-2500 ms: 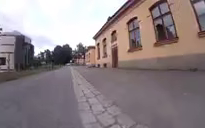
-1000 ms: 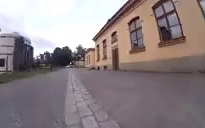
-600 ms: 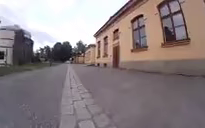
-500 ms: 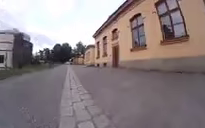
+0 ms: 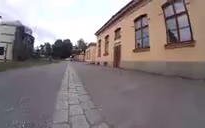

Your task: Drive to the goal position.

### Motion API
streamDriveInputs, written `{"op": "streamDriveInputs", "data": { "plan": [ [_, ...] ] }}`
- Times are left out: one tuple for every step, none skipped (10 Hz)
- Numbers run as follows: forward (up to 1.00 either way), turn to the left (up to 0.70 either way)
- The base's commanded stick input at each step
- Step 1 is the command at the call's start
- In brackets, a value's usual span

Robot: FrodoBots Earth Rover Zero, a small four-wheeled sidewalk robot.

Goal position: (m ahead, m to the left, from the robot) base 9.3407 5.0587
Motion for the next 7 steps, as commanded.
{"op": "streamDriveInputs", "data": {
  "plan": [
    [0.45, 0.0],
    [0.45, 0.0],
    [0.45, 0.0],
    [0.45, 0.0],
    [0.45, 0.0],
    [0.45, 0.0],
    [0.45, 0.0]
  ]
}}
